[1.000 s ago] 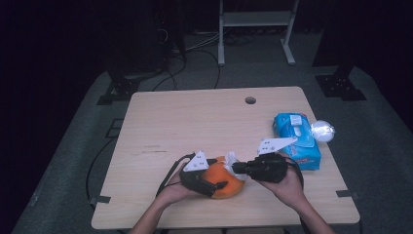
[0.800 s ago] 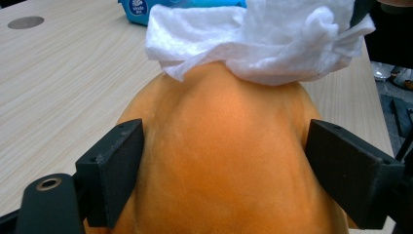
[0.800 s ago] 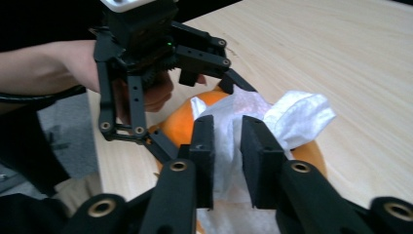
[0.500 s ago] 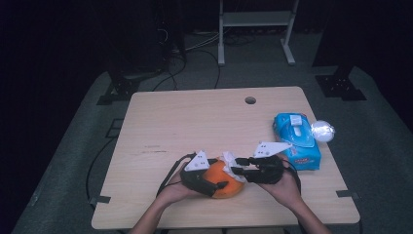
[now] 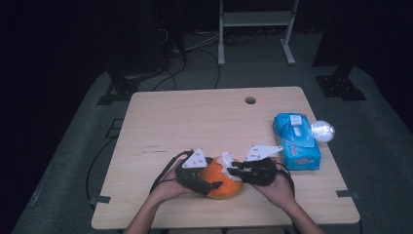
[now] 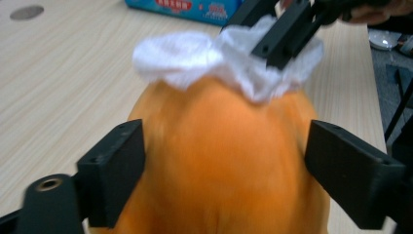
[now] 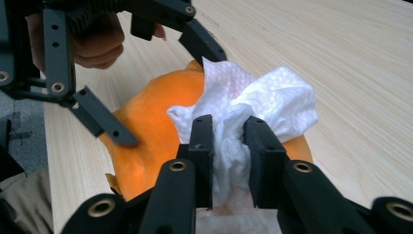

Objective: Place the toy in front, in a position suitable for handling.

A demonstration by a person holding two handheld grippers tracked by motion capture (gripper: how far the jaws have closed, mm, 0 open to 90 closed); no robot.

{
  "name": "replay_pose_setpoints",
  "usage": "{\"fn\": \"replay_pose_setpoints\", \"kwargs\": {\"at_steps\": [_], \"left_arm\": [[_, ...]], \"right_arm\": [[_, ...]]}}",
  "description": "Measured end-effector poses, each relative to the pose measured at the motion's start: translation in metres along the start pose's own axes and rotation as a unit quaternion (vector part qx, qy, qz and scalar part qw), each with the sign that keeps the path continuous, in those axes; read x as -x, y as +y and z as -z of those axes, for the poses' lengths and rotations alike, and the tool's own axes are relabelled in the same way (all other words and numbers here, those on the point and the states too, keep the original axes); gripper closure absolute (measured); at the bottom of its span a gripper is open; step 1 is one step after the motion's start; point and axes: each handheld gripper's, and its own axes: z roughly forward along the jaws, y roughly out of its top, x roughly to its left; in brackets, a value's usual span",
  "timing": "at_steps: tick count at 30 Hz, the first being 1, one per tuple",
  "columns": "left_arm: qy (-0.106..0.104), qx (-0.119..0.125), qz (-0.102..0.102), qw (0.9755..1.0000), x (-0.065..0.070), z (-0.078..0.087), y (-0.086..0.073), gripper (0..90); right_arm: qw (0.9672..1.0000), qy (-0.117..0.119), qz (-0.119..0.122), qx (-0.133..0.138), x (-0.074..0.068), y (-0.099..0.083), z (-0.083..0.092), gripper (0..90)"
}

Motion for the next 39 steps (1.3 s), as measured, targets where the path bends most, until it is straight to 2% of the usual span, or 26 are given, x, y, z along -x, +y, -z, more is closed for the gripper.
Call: {"fn": "replay_pose_setpoints", "kwargs": {"at_steps": [5, 8, 10, 12, 13, 16, 17, 18, 19, 21, 24, 26, 28, 29, 30, 32, 34, 36, 39], "left_arm": [[-0.001, 0.004, -0.004, 1.0, -0.004, 0.002, -0.004, 26.2], [-0.006, 0.008, 0.007, 0.9999, -0.008, 0.003, -0.006, 28.0], [-0.011, 0.017, 0.014, 0.9997, -0.01, 0.002, -0.008, 28.6], [-0.014, 0.016, 0.009, 0.9997, -0.009, -0.001, -0.009, 30.0], [-0.013, 0.013, 0.007, 0.9998, -0.009, -0.002, -0.01, 30.3], [-0.018, 0.021, 0.012, 0.9995, -0.01, -0.004, -0.012, 30.9], [-0.019, 0.02, 0.01, 0.9996, -0.01, -0.004, -0.012, 31.1], [-0.018, 0.021, 0.01, 0.9996, -0.009, -0.004, -0.013, 31.2], [-0.018, 0.021, 0.012, 0.9995, -0.01, -0.003, -0.013, 31.6], [-0.021, 0.027, 0.014, 0.9993, -0.01, -0.003, -0.015, 32.3], [-0.027, 0.027, 0.007, 0.9992, -0.009, -0.005, -0.014, 32.7], [-0.025, 0.026, 0.006, 0.9993, -0.008, -0.005, -0.013, 32.4], [-0.025, 0.019, 0.011, 0.9994, -0.009, -0.004, -0.01, 28.4], [-0.027, 0.017, 0.014, 0.9994, -0.009, -0.002, -0.008, 22.0], [-0.027, 0.013, 0.011, 0.9995, -0.01, 0.001, -0.006, 22.0], [-0.024, 0.016, 0.023, 0.9993, -0.011, 0.007, -0.002, 18.2], [-0.025, 0.018, 0.026, 0.9992, -0.013, 0.01, -0.003, 19.4], [-0.031, 0.023, 0.018, 0.9991, -0.013, 0.01, -0.007, 25.0], [-0.019, 0.015, 0.009, 0.9997, -0.013, 0.006, -0.008, 32.3]], "right_arm": [[1.0, 0.004, -0.007, -0.001, 0.003, -0.004, 0.007, 77.9], [0.9998, -0.013, -0.008, -0.01, 0.008, -0.011, 0.017, 78.5], [0.9995, -0.015, -0.024, -0.015, 0.012, -0.018, 0.021, 78.8], [0.9991, -0.01, -0.039, -0.011, 0.013, -0.021, 0.023, 79.2], [0.9992, -0.005, -0.038, -0.008, 0.011, -0.019, 0.023, 79.4], [0.9994, 0.027, -0.022, 0.004, -0.004, -0.009, 0.017, 79.5], [0.9995, 0.03, -0.009, 0.0, -0.01, -0.006, 0.013, 79.5], [0.9997, 0.018, 0.013, -0.011, -0.016, -0.002, 0.008, 79.5], [0.9996, 0.014, 0.02, -0.012, -0.016, -0.001, 0.006, 79.5], [0.9998, 0.01, 0.013, -0.008, -0.011, 0.0, 0.007, 79.6], [0.9996, -0.009, -0.026, 0.011, 0.007, -0.001, 0.013, 79.5], [0.9991, -0.015, -0.037, 0.011, 0.015, -0.002, 0.012, 79.6], [0.9991, -0.015, -0.039, 0.005, 0.017, -0.005, 0.009, 79.6], [0.9992, -0.016, -0.038, -0.001, 0.016, -0.007, 0.007, 79.6], [0.9992, -0.016, -0.038, -0.001, 0.016, -0.007, 0.007, 79.6], [0.9992, -0.018, -0.034, -0.005, 0.015, -0.008, 0.009, 79.6], [0.999, -0.019, -0.04, -0.008, 0.016, -0.012, 0.013, 79.6], [0.9987, -0.014, -0.048, -0.01, 0.018, -0.018, 0.017, 79.7], [0.9988, -0.017, -0.045, -0.013, 0.012, -0.02, 0.023, 79.9]]}}
